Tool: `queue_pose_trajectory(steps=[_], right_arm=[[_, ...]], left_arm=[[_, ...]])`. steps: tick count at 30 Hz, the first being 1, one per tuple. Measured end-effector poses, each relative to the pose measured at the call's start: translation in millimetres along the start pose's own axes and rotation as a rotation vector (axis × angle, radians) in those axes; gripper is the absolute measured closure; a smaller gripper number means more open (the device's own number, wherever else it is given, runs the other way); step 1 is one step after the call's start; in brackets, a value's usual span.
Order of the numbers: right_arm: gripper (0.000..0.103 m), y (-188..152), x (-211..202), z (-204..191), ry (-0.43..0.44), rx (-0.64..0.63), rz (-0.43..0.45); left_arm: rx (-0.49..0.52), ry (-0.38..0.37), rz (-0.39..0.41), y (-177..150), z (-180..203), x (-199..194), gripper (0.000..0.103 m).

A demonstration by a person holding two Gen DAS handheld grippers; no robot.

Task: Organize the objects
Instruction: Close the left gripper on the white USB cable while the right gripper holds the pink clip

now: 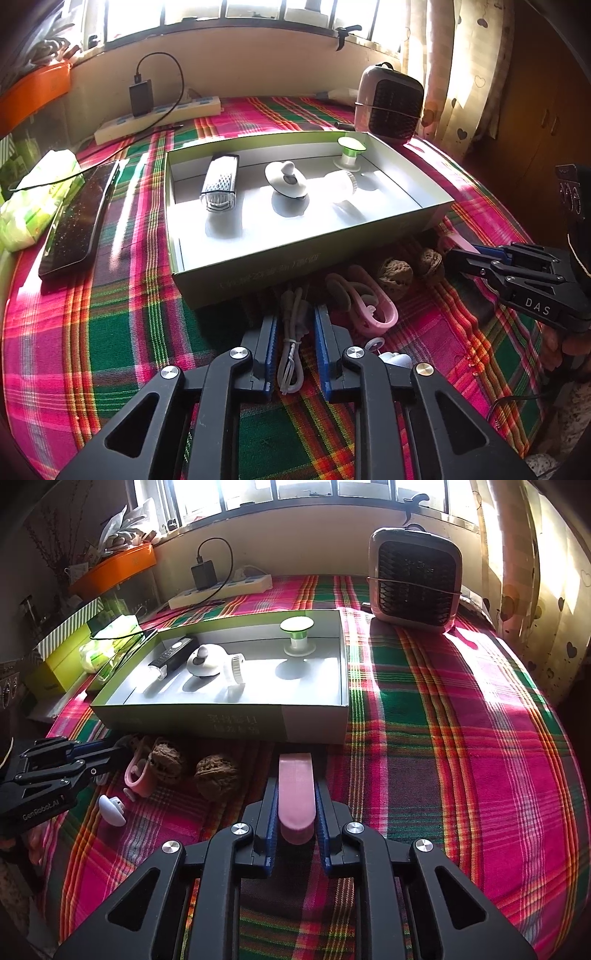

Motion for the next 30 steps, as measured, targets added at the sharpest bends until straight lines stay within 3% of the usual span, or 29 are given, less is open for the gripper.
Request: queue_pose_trajectory(steps=[23,30], right_arm=[[0.084,15,-18,-13,0.052,-0.017,0.042],[0.084,28,-20,-21,0.069,-0.027,0.058]], left_arm=[[-0.023,-0.011,0.055,9,-4,-28,0.088],[-0.011,0.002,0.081,23,-8,-35,0.094]])
Point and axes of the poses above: each gripper's, at about its wrist camera, not at the fingertips, and x roughly the way its jaws point, z to its right, y to its top, the point moved 7 cm from there along x, roughly the way its jaws point, and after that the axes turned 11 degrees about x, right-handed, at the moved point
